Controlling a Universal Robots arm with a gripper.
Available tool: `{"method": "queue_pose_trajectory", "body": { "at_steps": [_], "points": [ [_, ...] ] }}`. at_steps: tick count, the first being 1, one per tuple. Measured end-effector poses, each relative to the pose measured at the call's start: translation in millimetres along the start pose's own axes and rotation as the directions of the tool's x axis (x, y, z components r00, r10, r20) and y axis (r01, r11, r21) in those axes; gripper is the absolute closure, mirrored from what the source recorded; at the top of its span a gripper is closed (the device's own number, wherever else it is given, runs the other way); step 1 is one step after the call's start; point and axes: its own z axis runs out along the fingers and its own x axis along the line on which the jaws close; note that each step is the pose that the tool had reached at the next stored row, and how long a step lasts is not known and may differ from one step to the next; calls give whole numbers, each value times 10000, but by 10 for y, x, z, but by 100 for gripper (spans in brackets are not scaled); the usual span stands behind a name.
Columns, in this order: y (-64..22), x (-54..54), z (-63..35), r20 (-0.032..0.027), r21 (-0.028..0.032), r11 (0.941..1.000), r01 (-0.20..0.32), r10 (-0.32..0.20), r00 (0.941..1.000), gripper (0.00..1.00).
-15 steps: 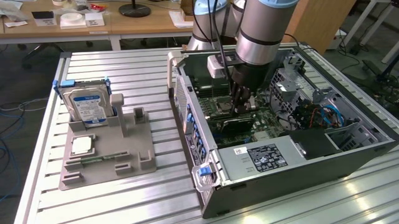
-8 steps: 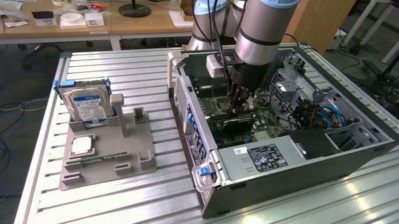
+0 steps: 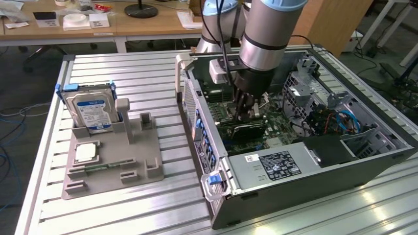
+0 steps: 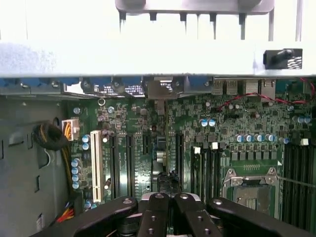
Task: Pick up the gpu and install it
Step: 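Press down on the gpu until it lock into place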
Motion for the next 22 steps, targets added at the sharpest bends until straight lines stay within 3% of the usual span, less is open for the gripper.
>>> {"method": "queue_pose_trajectory", "body": {
  "at_steps": [22],
  "points": [
    [118,-9,102,-2,-5,10000,26,-26,10000,89]
  ]
}}
